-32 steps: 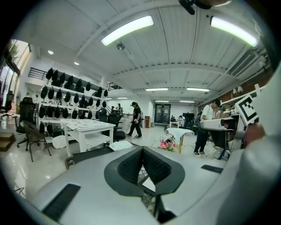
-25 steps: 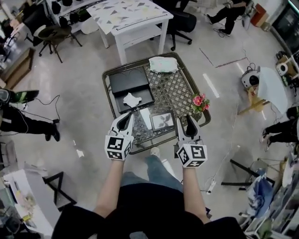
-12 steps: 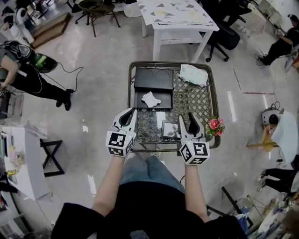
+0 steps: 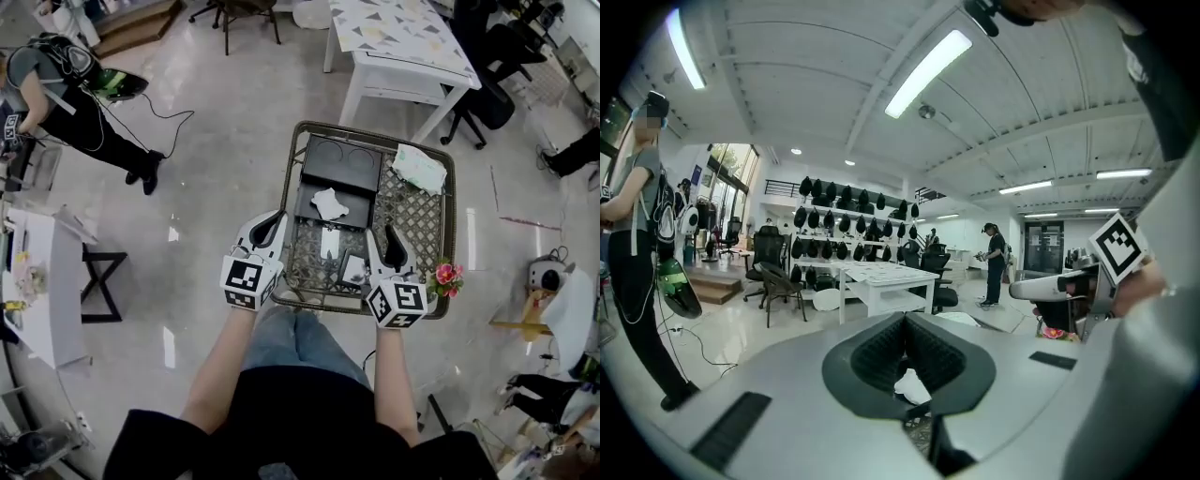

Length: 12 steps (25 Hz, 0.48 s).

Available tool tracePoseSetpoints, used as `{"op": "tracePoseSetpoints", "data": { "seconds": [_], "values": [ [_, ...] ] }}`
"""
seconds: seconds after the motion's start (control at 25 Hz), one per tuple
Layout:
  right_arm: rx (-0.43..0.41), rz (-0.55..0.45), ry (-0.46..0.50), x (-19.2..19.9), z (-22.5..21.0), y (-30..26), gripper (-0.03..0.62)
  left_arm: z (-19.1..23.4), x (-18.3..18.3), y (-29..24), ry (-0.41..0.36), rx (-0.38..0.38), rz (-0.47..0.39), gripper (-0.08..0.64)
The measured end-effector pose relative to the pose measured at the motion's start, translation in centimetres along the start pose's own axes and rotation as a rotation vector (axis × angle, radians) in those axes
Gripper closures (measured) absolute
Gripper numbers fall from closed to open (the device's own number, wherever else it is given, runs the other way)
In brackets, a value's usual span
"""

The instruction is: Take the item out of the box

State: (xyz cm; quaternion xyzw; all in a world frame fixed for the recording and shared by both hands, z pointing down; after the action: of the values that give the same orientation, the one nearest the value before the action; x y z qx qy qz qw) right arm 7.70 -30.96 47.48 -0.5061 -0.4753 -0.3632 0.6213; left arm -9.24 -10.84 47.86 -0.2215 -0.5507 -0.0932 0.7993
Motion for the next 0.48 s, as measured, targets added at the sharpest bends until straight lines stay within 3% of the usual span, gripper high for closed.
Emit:
{"op": "tracePoseSetpoints", "data": {
  "seconds": [0.48],
  "values": [
    [-0.068, 0.045, 0.032, -1.9, 1.6, -5.2, 0.425, 2.2, -2.0, -2.3, 0.009, 0.008, 0.009, 0.54]
  ]
}}
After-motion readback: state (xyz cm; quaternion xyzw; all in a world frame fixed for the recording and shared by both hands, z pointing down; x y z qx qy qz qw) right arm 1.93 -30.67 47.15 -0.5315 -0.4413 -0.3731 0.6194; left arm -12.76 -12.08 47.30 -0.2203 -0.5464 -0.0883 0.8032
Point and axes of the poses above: the fingertips, and each gripper's own axes: y backward along the fingers, z to its left, x out of its underside, the point moved 8 cm from there along y, backward along the fingers, and after that the axes turned 14 degrees about y, right-handed, at the moved point
